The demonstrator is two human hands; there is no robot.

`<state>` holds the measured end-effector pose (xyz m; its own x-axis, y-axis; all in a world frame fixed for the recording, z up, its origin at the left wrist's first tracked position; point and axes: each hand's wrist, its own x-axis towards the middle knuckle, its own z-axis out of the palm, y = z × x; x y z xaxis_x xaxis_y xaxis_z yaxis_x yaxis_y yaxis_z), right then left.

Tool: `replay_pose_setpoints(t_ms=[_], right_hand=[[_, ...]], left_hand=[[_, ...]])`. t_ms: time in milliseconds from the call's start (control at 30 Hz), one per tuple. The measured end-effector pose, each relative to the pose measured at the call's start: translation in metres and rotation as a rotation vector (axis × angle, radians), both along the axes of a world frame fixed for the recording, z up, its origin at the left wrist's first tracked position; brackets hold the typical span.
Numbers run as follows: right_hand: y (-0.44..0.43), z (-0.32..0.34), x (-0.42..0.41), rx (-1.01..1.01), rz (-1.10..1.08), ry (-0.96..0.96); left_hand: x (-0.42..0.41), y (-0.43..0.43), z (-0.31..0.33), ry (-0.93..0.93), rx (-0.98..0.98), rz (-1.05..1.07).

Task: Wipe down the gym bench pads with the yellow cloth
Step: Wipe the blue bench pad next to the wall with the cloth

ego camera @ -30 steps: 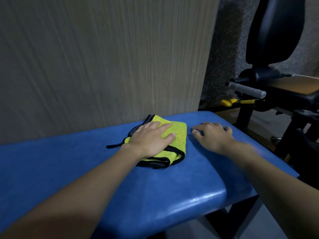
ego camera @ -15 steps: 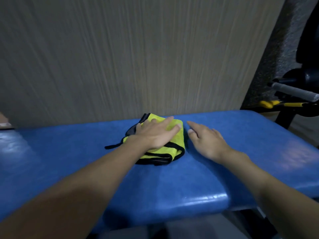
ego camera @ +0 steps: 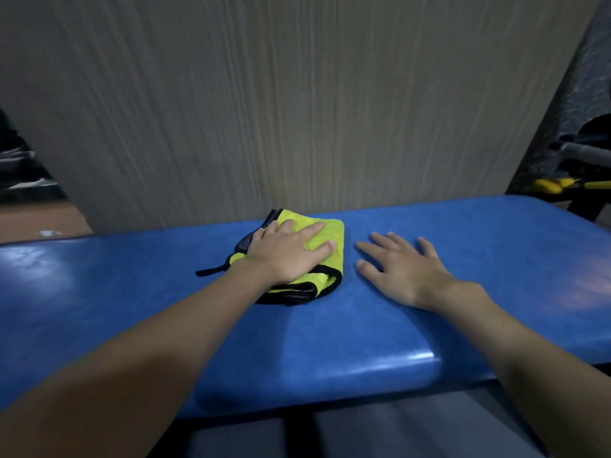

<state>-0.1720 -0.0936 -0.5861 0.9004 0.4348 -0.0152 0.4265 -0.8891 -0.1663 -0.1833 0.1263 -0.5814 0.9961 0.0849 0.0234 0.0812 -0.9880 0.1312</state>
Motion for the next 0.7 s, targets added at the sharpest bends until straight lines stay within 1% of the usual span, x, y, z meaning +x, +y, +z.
replay_pose_setpoints(t_ms=[100, 167, 233, 300, 367, 433, 500, 533, 633, 700], right_hand=[[0.025, 0.010, -0.007, -0.047, -0.041, -0.060], [0.060, 0.014, -0.017, 0.043, 0.030, -0.070], [0.102, 0.013, -0.032, 0.142, 0.124, -0.014], [0.139, 0.008, -0.043, 0.189, 0.173, 0.021], [0.161, 0.002, -0.047, 0.136, 0.184, 0.012], [0.169, -0.001, -0.048, 0.026, 0.166, -0.028], [0.174, 0.001, -0.050, -0.035, 0.159, -0.069], [0.180, 0.004, -0.053, -0.023, 0.175, -0.078], [0.215, 0.011, -0.067, 0.117, 0.248, -0.031], [0.243, 0.010, -0.076, 0.124, 0.289, 0.004]], left_hand=[[-0.023, 0.042, 0.000, -0.005, -0.019, 0.041], [-0.037, 0.068, -0.002, -0.012, -0.021, 0.069], [-0.050, 0.091, -0.002, -0.013, -0.011, 0.098], [-0.060, 0.110, -0.001, -0.004, 0.004, 0.123], [-0.069, 0.128, -0.001, 0.005, 0.007, 0.144], [-0.077, 0.148, -0.001, 0.008, 0.005, 0.159], [-0.085, 0.167, -0.001, 0.001, 0.002, 0.177], [-0.090, 0.176, -0.001, -0.001, 0.001, 0.185], [-0.101, 0.200, -0.002, 0.002, 0.009, 0.207], [-0.111, 0.219, -0.003, 0.004, 0.017, 0.224]])
